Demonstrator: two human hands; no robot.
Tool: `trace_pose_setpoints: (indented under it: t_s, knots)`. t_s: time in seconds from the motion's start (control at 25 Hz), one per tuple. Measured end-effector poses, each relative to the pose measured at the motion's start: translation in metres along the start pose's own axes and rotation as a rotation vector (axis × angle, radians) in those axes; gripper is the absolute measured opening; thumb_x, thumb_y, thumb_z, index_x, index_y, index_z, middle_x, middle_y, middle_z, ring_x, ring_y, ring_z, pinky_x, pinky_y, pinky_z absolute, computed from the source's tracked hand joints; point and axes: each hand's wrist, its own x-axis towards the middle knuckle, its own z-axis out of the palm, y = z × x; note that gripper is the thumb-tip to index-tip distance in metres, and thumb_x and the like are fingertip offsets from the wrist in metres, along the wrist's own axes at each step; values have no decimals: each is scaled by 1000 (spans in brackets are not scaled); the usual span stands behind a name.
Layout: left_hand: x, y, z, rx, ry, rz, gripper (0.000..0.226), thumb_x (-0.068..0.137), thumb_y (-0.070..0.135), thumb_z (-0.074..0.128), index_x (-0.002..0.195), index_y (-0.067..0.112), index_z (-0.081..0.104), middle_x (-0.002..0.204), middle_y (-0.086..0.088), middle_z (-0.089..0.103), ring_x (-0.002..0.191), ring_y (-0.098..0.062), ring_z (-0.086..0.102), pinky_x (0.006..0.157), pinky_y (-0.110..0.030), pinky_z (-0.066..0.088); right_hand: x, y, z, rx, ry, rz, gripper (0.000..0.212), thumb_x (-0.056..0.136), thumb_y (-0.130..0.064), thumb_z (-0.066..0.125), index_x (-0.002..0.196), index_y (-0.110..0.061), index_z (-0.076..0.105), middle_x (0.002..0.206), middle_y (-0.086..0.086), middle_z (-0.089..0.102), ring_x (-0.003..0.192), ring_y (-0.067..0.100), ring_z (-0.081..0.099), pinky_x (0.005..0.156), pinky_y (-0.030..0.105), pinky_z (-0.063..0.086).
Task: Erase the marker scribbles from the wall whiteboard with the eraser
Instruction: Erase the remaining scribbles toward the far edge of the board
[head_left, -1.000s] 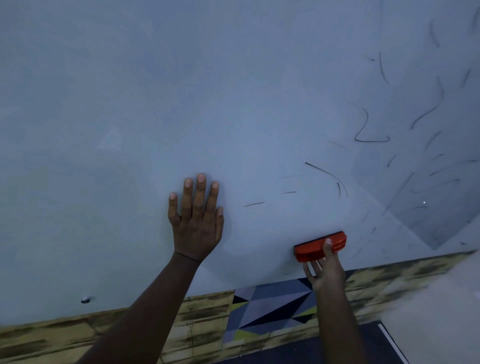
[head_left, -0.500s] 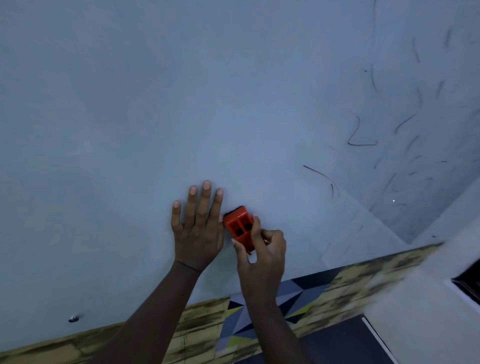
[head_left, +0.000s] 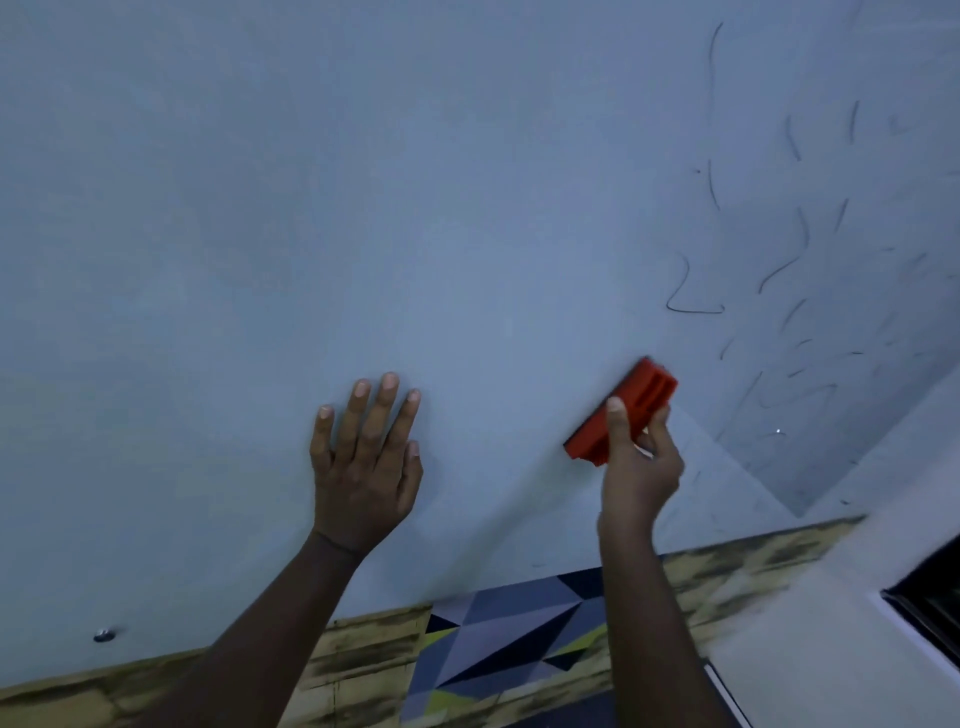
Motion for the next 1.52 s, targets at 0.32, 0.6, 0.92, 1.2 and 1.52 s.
trace_pose_setpoints:
  t_s: [0.32, 0.6, 0.92, 1.2, 1.52]
  knots:
    - [114, 34, -10, 4, 123, -49, 53, 103, 23, 61, 155, 15, 55, 160, -4, 48, 150, -21, 38, 111, -49, 28, 28, 27, -34, 315, -31, 354, 46, 90, -41, 78, 133, -32, 67, 120, 1, 71, 114, 25, 68, 84, 36, 60]
    - [139, 19, -8, 185, 109, 11, 58, 106, 26, 54, 161, 10, 44, 167, -11, 41, 157, -28, 34, 120, -53, 28, 18, -23, -1, -81, -131, -439, 72, 84, -41, 82, 147, -36, 49, 106, 1, 44, 100, 25, 56, 82, 25, 54]
    - [117, 22, 2, 148, 64, -4, 64, 110, 24, 46, 169, 11, 26, 179, -4, 9, 165, -27, 14, 132, -55, 11, -46, 87, -1, -685, -445, -1097, 62, 87, -50, 70, 145, -37, 53, 101, 8, 53, 85, 26, 49, 72, 37, 38]
    - [21, 23, 9, 130, -85, 43, 68, 111, 35, 41, 170, 10, 16, 179, -11, 1, 166, -30, 2, 133, -55, 2, -30, 122, -37, -548, -376, -714, 67, 72, -48, 90, 128, -17, 71, 91, 2, 62, 76, 20, 62, 59, 28, 51]
    - [-73, 54, 24, 100, -202, -74, 86, 106, 48, 49, 171, 15, 5, 179, -9, -10, 165, -30, -11, 130, -58, -10, 5, 129, -54, 80, -58, 224, 54, 70, -38, 93, 116, -19, 75, 100, -4, 75, 93, 16, 75, 71, 23, 61]
